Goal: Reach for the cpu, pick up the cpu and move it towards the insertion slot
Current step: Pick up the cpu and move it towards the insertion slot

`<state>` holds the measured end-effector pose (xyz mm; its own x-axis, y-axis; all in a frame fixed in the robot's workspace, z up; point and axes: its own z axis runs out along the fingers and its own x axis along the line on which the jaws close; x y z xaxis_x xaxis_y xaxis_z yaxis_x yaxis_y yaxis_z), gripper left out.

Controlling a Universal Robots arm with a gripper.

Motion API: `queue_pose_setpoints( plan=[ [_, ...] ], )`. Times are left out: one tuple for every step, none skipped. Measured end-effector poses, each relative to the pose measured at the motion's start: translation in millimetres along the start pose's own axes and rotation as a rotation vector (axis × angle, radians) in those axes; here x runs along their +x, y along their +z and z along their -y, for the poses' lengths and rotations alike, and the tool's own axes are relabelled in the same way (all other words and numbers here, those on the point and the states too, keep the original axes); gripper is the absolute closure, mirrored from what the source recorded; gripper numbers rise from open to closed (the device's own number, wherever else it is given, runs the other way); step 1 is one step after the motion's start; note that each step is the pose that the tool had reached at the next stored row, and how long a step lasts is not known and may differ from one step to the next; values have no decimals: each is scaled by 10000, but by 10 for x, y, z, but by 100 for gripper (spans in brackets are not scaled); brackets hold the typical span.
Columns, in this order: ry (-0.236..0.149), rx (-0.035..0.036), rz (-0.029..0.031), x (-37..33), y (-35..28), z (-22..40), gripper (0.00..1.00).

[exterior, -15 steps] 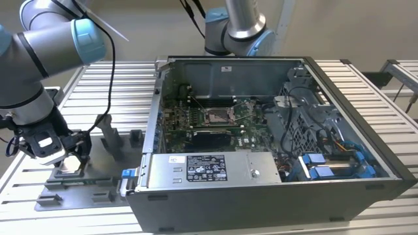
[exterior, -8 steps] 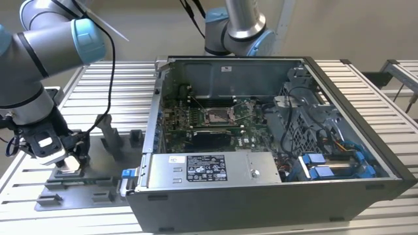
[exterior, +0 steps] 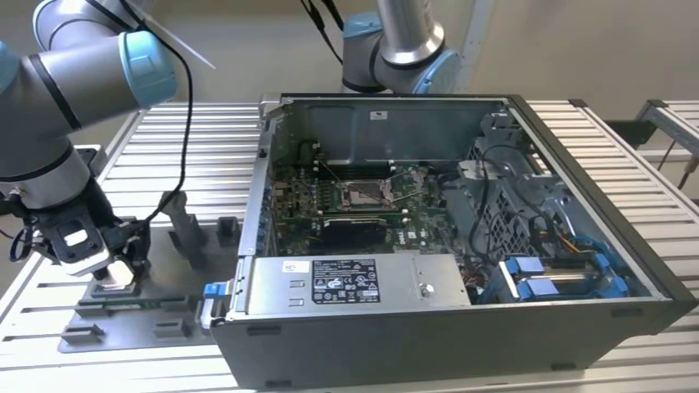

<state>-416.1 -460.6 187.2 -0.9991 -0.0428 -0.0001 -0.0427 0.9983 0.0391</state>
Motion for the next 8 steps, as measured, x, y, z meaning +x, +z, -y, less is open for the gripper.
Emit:
queue_pose_setpoints(
  plan=[
    [0,-1,1,0,-2,0,100],
    [0,-3,4,-1,-8,-1,100],
    [0,-2,2,0,-18,-1,100],
    [1,1,-1,0,-35,-1,100],
    [0,1,-1,0,-49,-2,100],
    [2,1,-2,1,-62,-3,100],
    [1,0,0,0,-74,-3,100],
    [1,1,-1,1,-87,-4,100]
  ],
)
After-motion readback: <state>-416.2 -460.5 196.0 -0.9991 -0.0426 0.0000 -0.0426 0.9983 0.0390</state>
